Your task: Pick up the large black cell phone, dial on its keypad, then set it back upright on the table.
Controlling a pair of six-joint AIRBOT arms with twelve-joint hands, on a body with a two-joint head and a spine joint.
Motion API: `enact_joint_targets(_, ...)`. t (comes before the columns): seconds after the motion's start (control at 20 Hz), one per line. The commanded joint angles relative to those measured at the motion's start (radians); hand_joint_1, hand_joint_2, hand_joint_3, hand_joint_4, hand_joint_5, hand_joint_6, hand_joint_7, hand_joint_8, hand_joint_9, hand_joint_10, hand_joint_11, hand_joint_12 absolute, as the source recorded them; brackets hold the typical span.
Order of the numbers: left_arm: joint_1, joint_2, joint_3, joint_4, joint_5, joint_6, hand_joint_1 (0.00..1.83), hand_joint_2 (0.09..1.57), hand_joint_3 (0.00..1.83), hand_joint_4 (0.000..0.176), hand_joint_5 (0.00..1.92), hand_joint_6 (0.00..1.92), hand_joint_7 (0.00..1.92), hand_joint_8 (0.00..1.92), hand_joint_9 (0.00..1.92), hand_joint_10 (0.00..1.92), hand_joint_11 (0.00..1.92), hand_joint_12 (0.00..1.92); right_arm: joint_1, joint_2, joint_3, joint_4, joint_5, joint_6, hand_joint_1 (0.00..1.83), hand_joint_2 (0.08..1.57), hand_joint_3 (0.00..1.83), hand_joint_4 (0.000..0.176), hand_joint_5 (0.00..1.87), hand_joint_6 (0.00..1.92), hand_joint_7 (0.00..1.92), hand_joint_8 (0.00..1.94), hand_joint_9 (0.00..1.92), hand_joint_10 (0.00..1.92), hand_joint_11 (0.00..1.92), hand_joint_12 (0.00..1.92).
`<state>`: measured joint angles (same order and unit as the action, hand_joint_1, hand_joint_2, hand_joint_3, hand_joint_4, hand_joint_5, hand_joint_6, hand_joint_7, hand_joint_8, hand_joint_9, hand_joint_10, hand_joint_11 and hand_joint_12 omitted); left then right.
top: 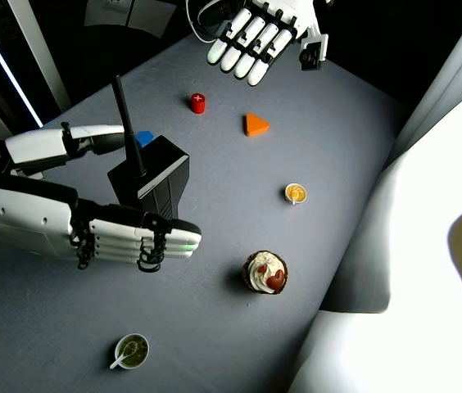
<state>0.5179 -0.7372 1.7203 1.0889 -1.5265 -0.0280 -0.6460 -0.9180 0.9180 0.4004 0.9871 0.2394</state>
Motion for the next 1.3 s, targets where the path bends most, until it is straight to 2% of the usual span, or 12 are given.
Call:
enact_joint_targets(0.0,-0.023,0.006,0.000,-0.100,-0.071,-0.004,0.00,1.14,0.00,0.000,0.14,0.01,0.13,0.01,0.11,0.00,0.00,0.28,0.016,0.015,0.004,-0.017,0.115,0.014,1.07,0.99,0.00,0.000,0.00,0.00,0.00,0.00,0.00,0.00,0.00,0.32)
enact_joint_targets(0.1,-0.023,0.006,0.000,-0.100,-0.071,-0.004,0.03,1.14,0.00,0.000,0.15,0.00,0.15,0.00,0.12,0.00,0.00,0.34,0.018,0.017,0.004,-0.020,0.115,0.014,1.07,1.00,0.00,0.000,0.00,0.00,0.00,0.00,0.00,0.00,0.00,0.42)
enact_joint_targets(0.25,-0.023,0.006,0.000,-0.099,-0.071,-0.005,0.01,1.14,0.00,0.000,0.13,0.00,0.13,0.00,0.10,0.00,0.00,0.32,0.018,0.021,0.001,-0.021,0.115,0.014,1.11,1.05,0.02,0.000,0.03,0.01,0.00,0.00,0.02,0.00,0.00,0.41)
enact_joint_targets(0.4,-0.022,0.006,0.001,-0.099,-0.071,-0.005,0.04,1.14,0.00,0.000,0.15,0.00,0.15,0.00,0.12,0.00,0.00,0.35,0.007,0.027,-0.012,-0.021,0.119,0.014,1.26,1.08,0.01,0.000,0.04,0.00,0.01,0.00,0.02,0.00,0.00,0.40)
enact_joint_targets(0.55,-0.022,0.006,0.001,-0.099,-0.071,-0.005,0.04,1.13,0.00,0.000,0.16,0.00,0.16,0.00,0.14,0.00,0.00,0.42,-0.034,0.025,-0.014,-0.014,0.145,0.014,1.32,1.09,0.01,0.000,0.02,0.00,0.00,0.00,0.02,0.00,0.00,0.40)
enact_joint_targets(0.65,-0.022,0.006,0.001,-0.099,-0.071,-0.005,0.04,1.14,0.00,0.000,0.15,0.00,0.15,0.00,0.14,0.00,0.00,0.42,-0.054,0.021,-0.015,-0.008,0.153,0.014,1.35,1.09,0.00,0.000,0.07,0.01,0.04,0.01,0.06,0.01,0.00,0.51)
enact_joint_targets(0.75,-0.022,0.006,0.000,-0.099,-0.071,-0.005,0.01,1.15,0.00,0.000,0.15,0.00,0.15,0.00,0.13,0.00,0.00,0.44,-0.062,0.016,-0.015,0.003,0.163,0.014,1.35,1.12,0.01,0.000,0.11,0.02,0.08,0.01,0.10,0.01,0.00,0.59)
enact_joint_targets(0.85,-0.023,0.006,0.001,-0.099,-0.071,-0.005,0.02,1.15,0.00,0.000,0.16,0.00,0.16,0.00,0.14,0.00,0.00,0.48,-0.064,0.008,-0.010,0.005,0.168,0.014,1.32,1.14,0.01,0.000,0.20,0.02,0.13,0.01,0.15,0.01,0.00,0.49)
enact_joint_targets(0.9,-0.023,0.006,0.001,-0.099,-0.071,-0.005,0.01,1.16,0.00,0.000,0.13,0.00,0.13,0.00,0.11,0.00,0.00,0.41,-0.063,0.005,-0.008,0.005,0.168,0.014,1.33,1.13,0.01,0.000,0.21,0.02,0.16,0.01,0.17,0.01,0.00,0.57)
enact_joint_targets(1.15,-0.023,0.006,0.001,-0.099,-0.071,-0.007,0.02,1.16,0.00,0.000,0.15,0.00,0.15,0.00,0.13,0.00,0.00,0.40,-0.062,0.002,-0.007,0.005,0.168,0.014,1.31,1.13,0.00,0.000,0.20,0.00,0.19,0.00,0.21,0.00,0.00,0.68)
enact_joint_targets(1.2,-0.023,0.006,0.001,-0.099,-0.071,-0.007,0.04,1.15,0.00,0.000,0.16,0.00,0.16,0.00,0.15,0.01,0.00,0.47,-0.061,0.002,-0.007,0.005,0.168,0.014,1.30,1.12,0.00,0.000,0.20,0.00,0.19,0.00,0.21,0.00,0.00,0.64)
enact_joint_targets(1.25,-0.023,0.006,0.001,-0.099,-0.071,-0.007,0.02,1.15,0.00,0.000,0.15,0.00,0.16,0.00,0.15,0.00,0.00,0.44,-0.060,0.002,-0.007,0.005,0.168,0.014,1.30,1.13,0.00,0.000,0.19,0.00,0.18,0.00,0.20,0.00,0.00,0.62)
